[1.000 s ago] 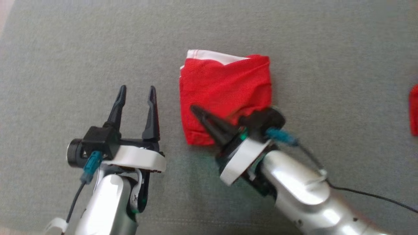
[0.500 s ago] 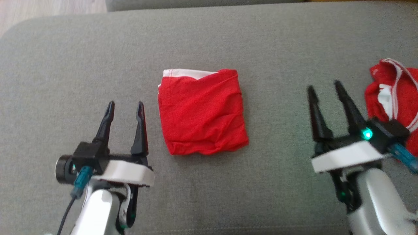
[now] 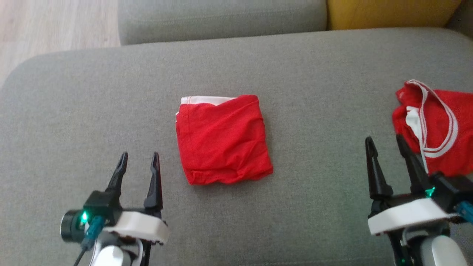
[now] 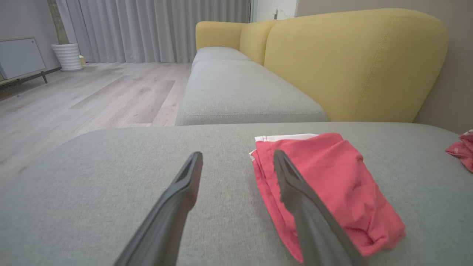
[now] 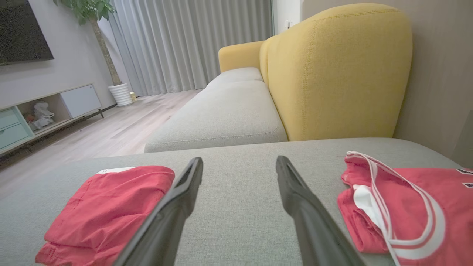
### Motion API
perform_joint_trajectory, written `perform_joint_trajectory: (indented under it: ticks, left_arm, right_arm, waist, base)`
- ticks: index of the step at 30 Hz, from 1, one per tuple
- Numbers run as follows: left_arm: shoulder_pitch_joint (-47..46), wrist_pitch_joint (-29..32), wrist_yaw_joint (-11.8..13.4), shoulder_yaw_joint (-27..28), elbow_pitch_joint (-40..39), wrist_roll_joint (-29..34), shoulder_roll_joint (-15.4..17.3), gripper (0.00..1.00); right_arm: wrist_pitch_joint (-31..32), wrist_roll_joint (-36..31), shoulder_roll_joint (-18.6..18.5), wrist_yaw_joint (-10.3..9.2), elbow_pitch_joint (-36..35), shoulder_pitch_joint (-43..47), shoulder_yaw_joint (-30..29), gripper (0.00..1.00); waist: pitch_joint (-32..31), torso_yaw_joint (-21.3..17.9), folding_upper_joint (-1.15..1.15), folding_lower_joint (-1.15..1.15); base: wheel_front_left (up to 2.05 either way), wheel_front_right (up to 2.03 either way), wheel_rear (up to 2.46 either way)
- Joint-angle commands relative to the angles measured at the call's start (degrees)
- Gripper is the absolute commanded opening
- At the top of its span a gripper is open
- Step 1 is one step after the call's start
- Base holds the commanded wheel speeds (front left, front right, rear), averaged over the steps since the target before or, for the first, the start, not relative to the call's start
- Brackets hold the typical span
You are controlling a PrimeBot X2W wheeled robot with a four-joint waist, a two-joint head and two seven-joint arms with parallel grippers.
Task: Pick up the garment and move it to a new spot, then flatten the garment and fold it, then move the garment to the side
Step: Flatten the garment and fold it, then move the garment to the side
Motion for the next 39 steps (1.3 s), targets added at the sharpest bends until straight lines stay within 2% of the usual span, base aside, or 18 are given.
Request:
perform_joint_trajectory:
  ticks: [1, 12, 39]
  left_arm:
    - [-0.8, 0.2, 0.3, 2.2, -1.5, -0.3, 1.2, 1.0]
    - [3.0, 1.6, 2.0, 2.5, -2.7, -0.7, 2.0, 1.0]
    - [1.3, 1.2, 2.7, 1.6, -3.1, -1.2, 2.2, 1.0]
  right_arm:
    - [0.3, -0.6, 0.1, 0.39, -2.7, -0.4, 1.1, 1.0]
    - [2.0, -0.9, 0.5, 0.39, -4.8, 2.7, 1.1, 1.0]
    - [2.4, -0.6, 0.6, 0.39, -5.0, 2.4, 0.9, 1.0]
  waist:
    - [-1.1, -0.3, 0.0, 0.0]
    - [-3.1, -0.1, 0.0, 0.0]
    - [-1.6, 1.6, 0.0, 0.0]
  base:
    - [0.0, 0.0, 0.0]
    - [0.0, 0.0, 0.0]
    - [0.0, 0.0, 0.0]
